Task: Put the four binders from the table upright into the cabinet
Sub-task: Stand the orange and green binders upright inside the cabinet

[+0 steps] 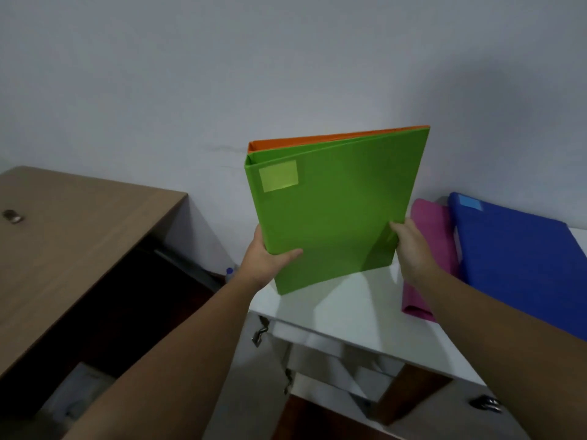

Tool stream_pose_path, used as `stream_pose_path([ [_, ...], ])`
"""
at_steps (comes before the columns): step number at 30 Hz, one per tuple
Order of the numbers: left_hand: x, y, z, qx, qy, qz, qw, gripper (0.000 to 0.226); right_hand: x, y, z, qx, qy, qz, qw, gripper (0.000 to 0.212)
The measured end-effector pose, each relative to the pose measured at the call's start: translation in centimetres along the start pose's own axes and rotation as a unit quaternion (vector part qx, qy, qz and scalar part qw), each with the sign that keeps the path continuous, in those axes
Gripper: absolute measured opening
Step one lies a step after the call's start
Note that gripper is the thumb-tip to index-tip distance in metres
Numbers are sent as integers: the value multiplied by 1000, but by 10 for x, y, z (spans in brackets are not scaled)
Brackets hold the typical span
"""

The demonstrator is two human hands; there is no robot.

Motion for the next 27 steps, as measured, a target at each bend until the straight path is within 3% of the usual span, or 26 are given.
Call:
stream_pose_path([
  [10,41,4,28,-7,46,-17,999,86,42,-22,1,9,-25,33,999,29],
  [27,154,-20,91,-5,-75,-45,996,89,218,37,48,-49,86,54,994,17],
])
Point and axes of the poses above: each hand's wrist, its own x-axis away from the middle knuckle, its own z-axis out of the back of the hand, y = z × x, the point moved 9 cm from there along -x, towards the middle knuckle, and after that the axes turned 11 degrees about y, right-handed, at the moved point
